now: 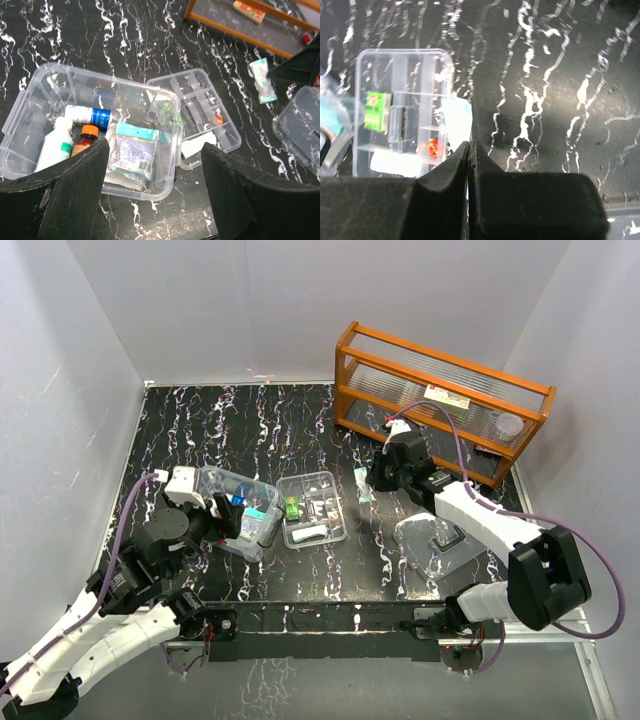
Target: Organize the medicine kit
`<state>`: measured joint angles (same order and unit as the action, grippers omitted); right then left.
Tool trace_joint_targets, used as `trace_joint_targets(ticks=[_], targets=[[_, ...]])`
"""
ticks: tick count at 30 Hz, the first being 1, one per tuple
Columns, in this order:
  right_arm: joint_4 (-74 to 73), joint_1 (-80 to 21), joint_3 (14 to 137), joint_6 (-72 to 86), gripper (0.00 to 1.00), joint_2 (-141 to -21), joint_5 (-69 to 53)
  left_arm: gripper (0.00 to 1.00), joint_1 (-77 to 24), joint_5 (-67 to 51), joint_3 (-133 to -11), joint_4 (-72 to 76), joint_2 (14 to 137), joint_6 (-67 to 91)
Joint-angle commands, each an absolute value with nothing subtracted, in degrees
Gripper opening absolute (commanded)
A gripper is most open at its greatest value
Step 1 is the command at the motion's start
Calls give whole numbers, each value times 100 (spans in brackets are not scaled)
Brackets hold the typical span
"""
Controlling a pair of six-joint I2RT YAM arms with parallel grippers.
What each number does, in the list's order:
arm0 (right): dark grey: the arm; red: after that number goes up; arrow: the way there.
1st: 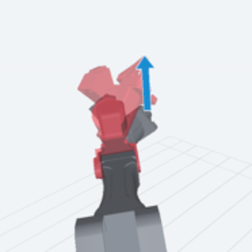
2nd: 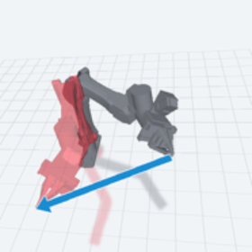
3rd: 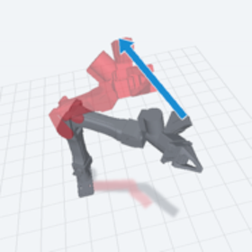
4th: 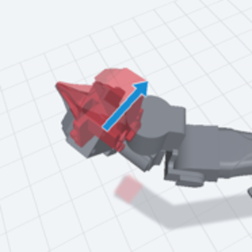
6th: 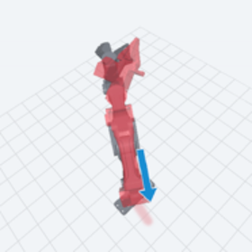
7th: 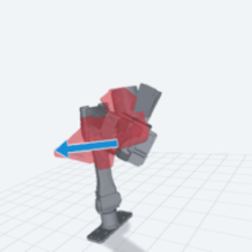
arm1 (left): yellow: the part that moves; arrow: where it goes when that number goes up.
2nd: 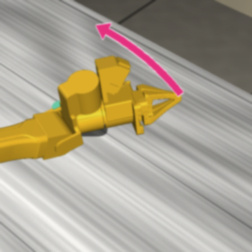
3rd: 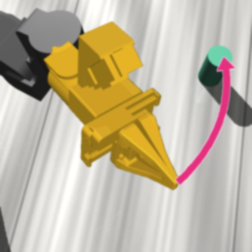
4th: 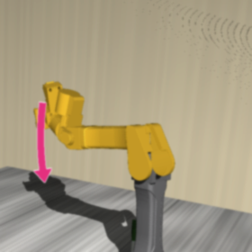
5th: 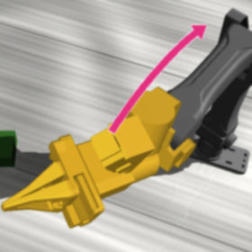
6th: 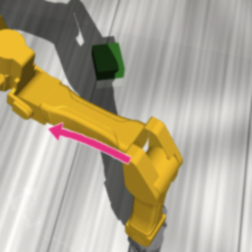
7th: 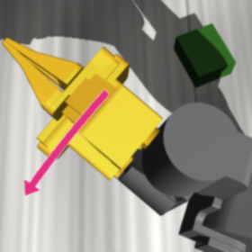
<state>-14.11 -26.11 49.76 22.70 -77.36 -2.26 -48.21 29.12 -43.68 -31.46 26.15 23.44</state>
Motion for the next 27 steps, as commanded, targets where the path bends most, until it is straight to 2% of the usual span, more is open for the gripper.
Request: trace_joint_targets(ticks=[1,7,16,21,27], targets=[[-697,-2716,4761,1281,0,-7278,-1283,73,-4834,2983,-5042,-3164,2814,2394],[-10,-3109,4482,560,0,-6925,-2300,74,-4834,2803,-5761,-3510,3280,2495],[-631,-3829,5018,-999,0,-7494,-4098,74,-4834,2637,-6156,-3478,3568,2401],[-1388,-4133,5485,-1675,0,-8076,-4391,75,-4834,2672,-6155,-3429,3542,2398],[-2240,-4466,6168,-2518,0,-8772,-3796,75,-4834,2672,-6223,-3464,3557,2353]])
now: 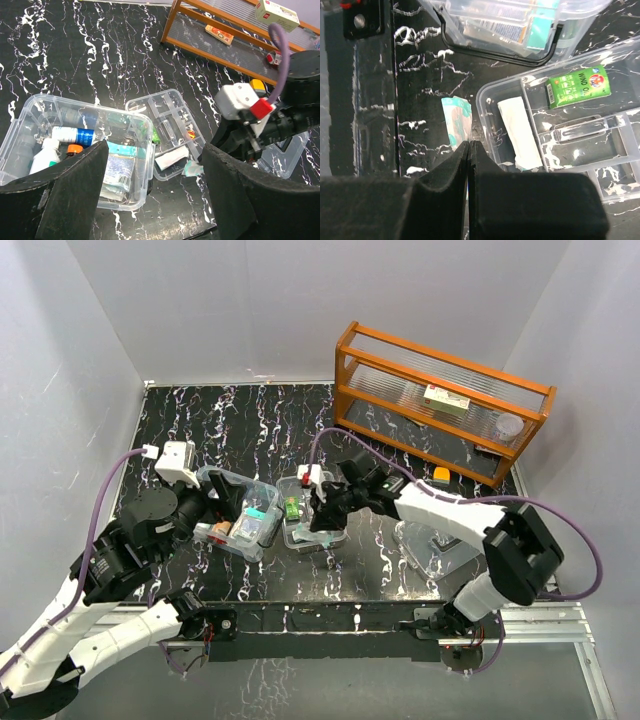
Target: Organize the medicine kit
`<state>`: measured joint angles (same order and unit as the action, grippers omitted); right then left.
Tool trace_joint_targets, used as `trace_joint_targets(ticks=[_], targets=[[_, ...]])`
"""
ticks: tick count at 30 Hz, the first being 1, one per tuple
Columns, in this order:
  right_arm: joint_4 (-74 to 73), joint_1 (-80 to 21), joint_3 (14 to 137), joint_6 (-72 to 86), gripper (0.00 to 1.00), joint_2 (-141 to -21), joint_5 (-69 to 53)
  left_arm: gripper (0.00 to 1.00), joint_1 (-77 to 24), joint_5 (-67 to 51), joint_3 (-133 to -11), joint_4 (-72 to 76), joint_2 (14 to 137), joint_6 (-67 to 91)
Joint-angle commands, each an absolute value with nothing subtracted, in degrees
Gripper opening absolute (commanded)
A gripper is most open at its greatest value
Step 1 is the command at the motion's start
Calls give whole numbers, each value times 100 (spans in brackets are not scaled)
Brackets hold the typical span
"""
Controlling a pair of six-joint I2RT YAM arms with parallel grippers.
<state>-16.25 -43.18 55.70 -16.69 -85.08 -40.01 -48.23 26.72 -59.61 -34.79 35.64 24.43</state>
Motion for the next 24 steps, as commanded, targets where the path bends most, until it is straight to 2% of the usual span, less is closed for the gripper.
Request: trace_joint_targets(ticks=[1,12,24], targets=[[-2419,-4486,6315,-2680,0,-8888,-3690,75,-4835,2678,-6249,-3479,3567,2355],[-3435,-4834,7023,-3759,0,-9570,-2864,75,-4834,2728,-6293,-3470,3492,2325],[-3034,-5024,7113,-3646,0,-9776,-2376,75,-4835,2733,-6267,-3415,3507,2337]])
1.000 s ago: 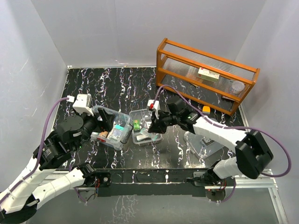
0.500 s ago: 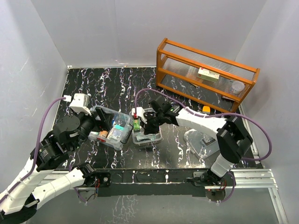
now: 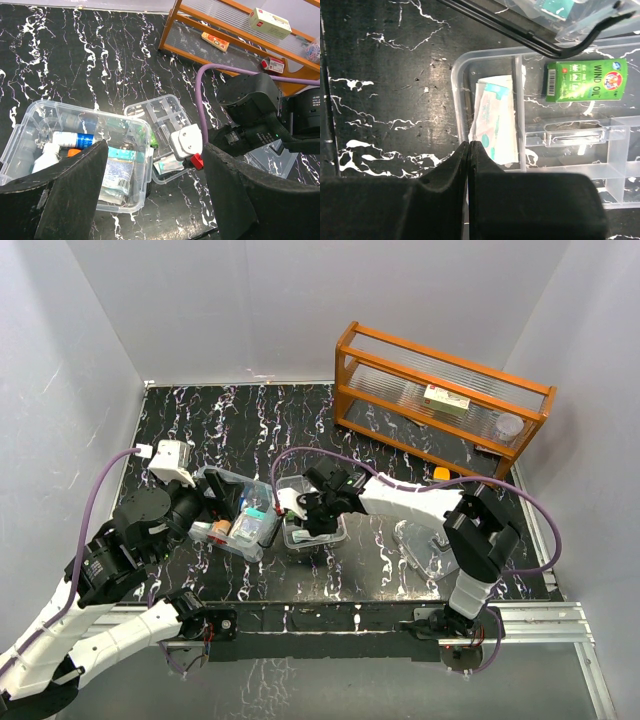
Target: Organize the medicine kit
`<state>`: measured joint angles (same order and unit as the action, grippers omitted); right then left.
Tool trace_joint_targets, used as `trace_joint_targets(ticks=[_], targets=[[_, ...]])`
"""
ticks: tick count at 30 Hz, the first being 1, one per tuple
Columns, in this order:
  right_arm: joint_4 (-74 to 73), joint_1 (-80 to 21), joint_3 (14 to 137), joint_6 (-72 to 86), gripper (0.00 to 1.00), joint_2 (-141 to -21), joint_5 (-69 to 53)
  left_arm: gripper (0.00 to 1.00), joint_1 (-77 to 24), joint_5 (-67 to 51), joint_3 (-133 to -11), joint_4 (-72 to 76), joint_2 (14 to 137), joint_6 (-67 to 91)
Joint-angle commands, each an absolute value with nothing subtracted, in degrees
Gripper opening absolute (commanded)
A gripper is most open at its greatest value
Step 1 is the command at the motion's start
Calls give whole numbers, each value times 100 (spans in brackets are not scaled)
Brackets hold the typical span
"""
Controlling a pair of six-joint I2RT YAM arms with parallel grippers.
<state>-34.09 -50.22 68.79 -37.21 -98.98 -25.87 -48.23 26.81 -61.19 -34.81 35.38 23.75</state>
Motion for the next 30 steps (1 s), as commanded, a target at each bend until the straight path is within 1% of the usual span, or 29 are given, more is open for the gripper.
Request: trace_joint_targets(ticks=[1,3,5,7,11,14,16,18,19,22,25,30], targets=[[-2810,-5021,7013,-3501,0,-9676,-2313,75,-4832,2733,-6267,-3422,3500,2342],[-2447,-5024,6770,-3174,3,-9451,-2157,75,-4827,2733,-6252,-3426,3494,2347],[-2092,-5023,6487,-2758,11,-9253,-2033,75,-4834,2733,-6236,-3426,3481,2347],[-1776,-5027,6238,-2233,16,-9113,-1868,75,-4832,2736,-6215,-3407,3472,2347],[-1387,-5026,5834,-1268,23,-8984,-1621,75,-4834,2742,-6167,-3365,3472,2338],[-1140,-5031,5603,-928,23,-8944,-1469,75,-4834,2734,-6114,-3328,3479,2329],[-1036,-5036,5551,-800,20,-8960,-1476,75,-4834,2726,-6099,-3321,3493,2329],[-974,-5036,5527,-681,15,-9041,-1394,75,-4834,2725,-6096,-3329,3506,2329],[-974,-5034,5543,-665,11,-9111,-1350,75,-4827,2725,-6083,-3326,3508,2329],[-991,-5036,5624,-609,6,-9314,-1082,75,-4834,2727,-6058,-3318,3483,2338],[-947,-5033,5696,-593,4,-9461,-963,76,-4834,2728,-6045,-3322,3457,2355],[-939,-5043,5757,-641,3,-9667,-1060,76,-4833,2728,-6040,-3372,3437,2381]])
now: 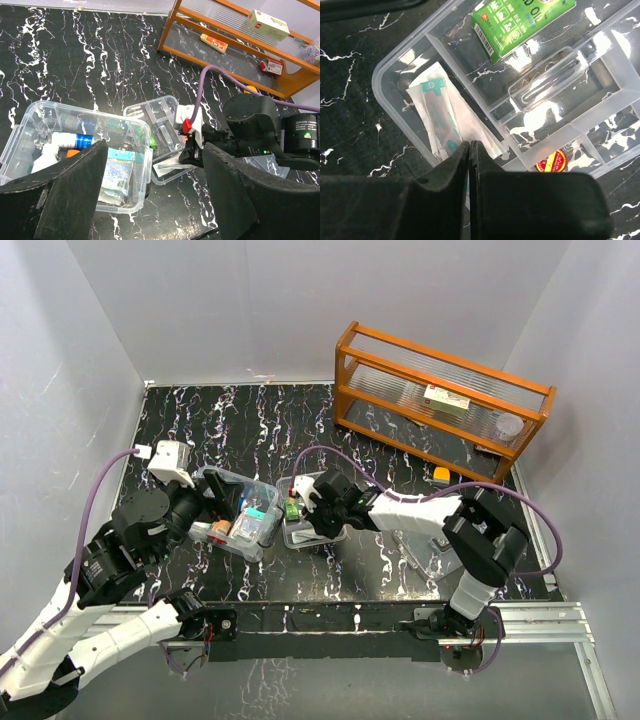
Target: Organize the medicine kit
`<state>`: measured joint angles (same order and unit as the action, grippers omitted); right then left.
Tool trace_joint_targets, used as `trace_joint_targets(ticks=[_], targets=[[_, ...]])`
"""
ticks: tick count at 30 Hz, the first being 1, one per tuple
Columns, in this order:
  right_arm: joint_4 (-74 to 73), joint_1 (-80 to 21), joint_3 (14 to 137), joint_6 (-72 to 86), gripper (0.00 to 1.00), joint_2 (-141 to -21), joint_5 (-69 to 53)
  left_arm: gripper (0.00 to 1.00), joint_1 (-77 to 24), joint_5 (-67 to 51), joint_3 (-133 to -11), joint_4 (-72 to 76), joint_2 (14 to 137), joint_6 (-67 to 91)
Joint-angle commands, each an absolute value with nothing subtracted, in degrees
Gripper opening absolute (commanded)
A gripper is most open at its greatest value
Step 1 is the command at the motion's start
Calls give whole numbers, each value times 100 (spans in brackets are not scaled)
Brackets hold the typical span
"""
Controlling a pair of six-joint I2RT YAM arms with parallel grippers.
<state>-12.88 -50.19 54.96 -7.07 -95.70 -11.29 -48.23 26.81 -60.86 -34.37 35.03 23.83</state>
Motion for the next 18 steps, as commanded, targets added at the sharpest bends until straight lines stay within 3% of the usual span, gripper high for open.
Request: trace_joint_targets(ticks=[1,10,18], targets=[[-940,-5038,5761,-648,3,-9688,-1059,76,-4834,2725,-6038,-3383,3434,2389],[-1216,-5064,6123,-75,15,-9245,-494,76,-4834,2750,-6031,-3420,3394,2394],[-1392,-5123,5933,-144,14,-9105,-1342,76,-4834,2751,-5977,-3375,3388,2391]])
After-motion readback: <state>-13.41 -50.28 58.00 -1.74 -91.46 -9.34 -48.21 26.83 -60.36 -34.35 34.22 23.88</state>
